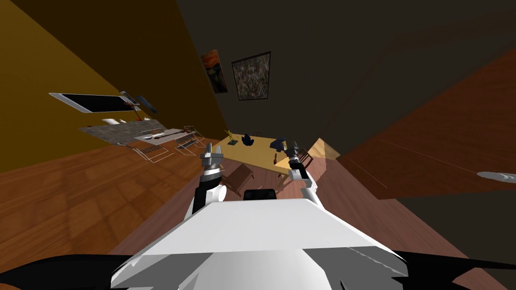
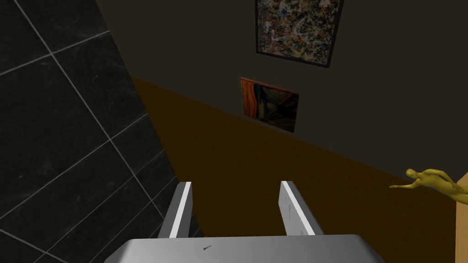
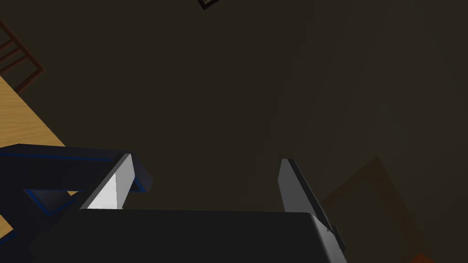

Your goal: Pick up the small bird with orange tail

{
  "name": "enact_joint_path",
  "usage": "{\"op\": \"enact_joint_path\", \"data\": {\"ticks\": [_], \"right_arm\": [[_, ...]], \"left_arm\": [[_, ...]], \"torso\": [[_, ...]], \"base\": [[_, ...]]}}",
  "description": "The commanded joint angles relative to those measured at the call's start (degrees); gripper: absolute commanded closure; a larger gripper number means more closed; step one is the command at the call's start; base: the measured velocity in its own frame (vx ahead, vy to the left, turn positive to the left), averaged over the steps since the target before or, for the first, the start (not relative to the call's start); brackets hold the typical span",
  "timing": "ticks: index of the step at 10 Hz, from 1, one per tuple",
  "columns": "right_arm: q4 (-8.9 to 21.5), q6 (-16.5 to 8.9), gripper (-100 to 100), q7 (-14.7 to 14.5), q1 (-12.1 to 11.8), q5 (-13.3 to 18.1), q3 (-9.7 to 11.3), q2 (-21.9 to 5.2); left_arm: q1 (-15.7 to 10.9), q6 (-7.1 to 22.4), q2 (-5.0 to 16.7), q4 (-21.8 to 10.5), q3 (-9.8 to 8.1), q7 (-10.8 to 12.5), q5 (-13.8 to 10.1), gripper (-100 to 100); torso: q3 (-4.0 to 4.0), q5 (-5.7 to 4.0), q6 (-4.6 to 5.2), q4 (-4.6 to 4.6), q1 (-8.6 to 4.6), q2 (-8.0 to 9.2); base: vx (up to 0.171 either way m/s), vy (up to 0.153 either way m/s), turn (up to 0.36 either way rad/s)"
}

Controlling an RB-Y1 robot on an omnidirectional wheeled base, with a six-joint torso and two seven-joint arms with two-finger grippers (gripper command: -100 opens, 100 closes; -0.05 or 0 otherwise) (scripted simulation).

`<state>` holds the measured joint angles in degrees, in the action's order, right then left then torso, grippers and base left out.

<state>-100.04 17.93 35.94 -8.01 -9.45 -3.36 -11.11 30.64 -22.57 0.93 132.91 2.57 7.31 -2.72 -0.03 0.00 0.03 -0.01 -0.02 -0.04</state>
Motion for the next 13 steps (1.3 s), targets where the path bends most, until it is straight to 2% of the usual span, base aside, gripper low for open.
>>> {"op": "enact_joint_path", "data": {"ticks": [1, 2, 3, 4, 5, 6, 7, 8, 9, 10, 11, 12, 13], "right_arm": [[2.9, -1.3, -100, 2.9, 1.4, -1.0, -1.0, -0.8], [3.6, -1.3, -100, 3.8, 1.4, -1.0, -1.0, -0.8], [5.1, -2.4, -100, 5.8, 3.0, -1.8, -1.9, -1.3], [6.9, -2.4, -100, 6.7, 3.0, -1.8, -1.9, -1.3], [8.8, -3.4, -100, 8.7, 4.7, -2.6, -2.7, -1.6], [10.3, -3.4, -100, 9.6, 4.7, -2.6, -2.7, -1.6], [10.3, -3.4, -100, 9.6, 4.7, -2.6, -2.7, -1.6], [12.4, -4.5, -100, 12.2, 6.3, -3.4, -3.5, -1.9], [13.6, -4.5, -100, 12.5, 6.3, -3.4, -3.5, -1.9], [15.8, -5.6, -100, 14.9, 7.9, -4.2, -4.3, -2.1], [17.0, -5.6, -100, 15.3, 7.9, -4.2, -4.3, -2.1], [19.4, -6.7, -100, 17.6, 9.4, -4.9, -5.2, -2.2], [20.4, -6.7, -100, 18.1, 9.4, -4.9, -5.2, -2.2]], "left_arm": [[0.0, 0.0, 0.0, 0.0, 0.00, 0.0, 0.0, 0], [0.0, 0.0, 0.0, 0.0, 0.00, 0.0, 0.0, 0], [0.0, 0.0, 0.0, 0.0, 0.00, 0.0, 0.0, 0], [0.0, 0.0, 0.0, 0.0, 0.00, 0.0, 0.0, 0], [0.0, 0.0, 0.0, 0.0, 0.00, 0.0, 0.0, 0], [0.0, 0.0, 0.0, 0.0, 0.00, 0.0, 0.0, 0], [0.0, 0.0, 0.0, 0.0, 0.00, 0.0, 0.0, 0], [0.0, 0.0, 0.0, 0.0, 0.00, 0.0, 0.0, 0], [0.0, 0.0, 0.0, 0.0, 0.00, 0.0, 0.0, 0], [0.0, 0.0, 0.0, 0.0, 0.00, 0.0, 0.0, 0], [0.0, 0.0, 0.0, 0.0, 0.00, 0.0, 0.0, 0], [0.0, 0.0, 0.0, 0.0, 0.00, 0.0, 0.0, 0], [0.0, 0.0, 0.0, 0.0, 0.00, 0.0, 0.0, 0]], "torso": [[0.00, 0.00, 0.00, 0.00, 0.00, 0.00], [0.00, 0.00, -0.01, 0.00, 0.01, 0.00], [0.01, 0.00, 0.00, 0.00, 0.01, 0.01], [0.00, 0.01, -0.03, 0.00, 0.02, -0.01], [0.00, 0.00, 0.00, 0.00, 0.01, -0.01], [-0.01, 0.01, -0.01, 0.00, 0.02, -0.01], [0.00, 0.01, 0.00, 0.00, 0.02, -0.01], [0.01, 0.01, 0.01, 0.00, 0.01, 0.02], [0.00, 0.01, -0.02, 0.01, 0.03, 0.00], [0.00, 0.01, 0.01, 0.00, 0.01, 0.01], [0.00, 0.01, -0.02, 0.00, 0.03, -0.01], [0.00, 0.00, 0.01, 0.00, 0.01, -0.01], [0.00, 0.01, -0.01, 0.00, 0.02, -0.01]], "base": [[0.004, 0.004, 0.082], [0.005, 0.003, 0.056], [0.005, 0.006, 0.121], [0.007, 0.002, 0.050], [0.007, 0.005, 0.078], [0.007, 0.004, 0.058], [0.000, 0.000, 0.000], [0.004, 0.007, 0.103], [0.006, 0.003, 0.066], [0.007, 0.005, 0.096], [0.008, 0.001, 0.054], [0.008, 0.003, 0.104], [0.007, 0.000, 0.056]]}}
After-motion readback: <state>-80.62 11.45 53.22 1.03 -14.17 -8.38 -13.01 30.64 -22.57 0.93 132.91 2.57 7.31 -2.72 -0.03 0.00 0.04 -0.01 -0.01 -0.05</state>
